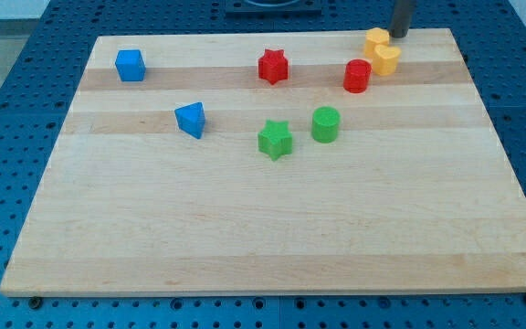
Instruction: Push yellow hexagon towards green blocks
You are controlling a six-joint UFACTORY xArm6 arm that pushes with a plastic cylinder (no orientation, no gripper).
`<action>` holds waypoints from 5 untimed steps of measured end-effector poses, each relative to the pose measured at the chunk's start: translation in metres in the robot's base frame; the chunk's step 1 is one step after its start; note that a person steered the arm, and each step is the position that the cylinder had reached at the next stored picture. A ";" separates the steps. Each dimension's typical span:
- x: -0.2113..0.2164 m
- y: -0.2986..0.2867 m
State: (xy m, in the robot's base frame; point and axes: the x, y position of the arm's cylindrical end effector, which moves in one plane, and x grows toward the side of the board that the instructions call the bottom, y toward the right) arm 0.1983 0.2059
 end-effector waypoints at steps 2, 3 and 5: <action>0.123 -0.069; 0.127 -0.061; 0.060 0.065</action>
State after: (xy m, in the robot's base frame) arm 0.2579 0.2709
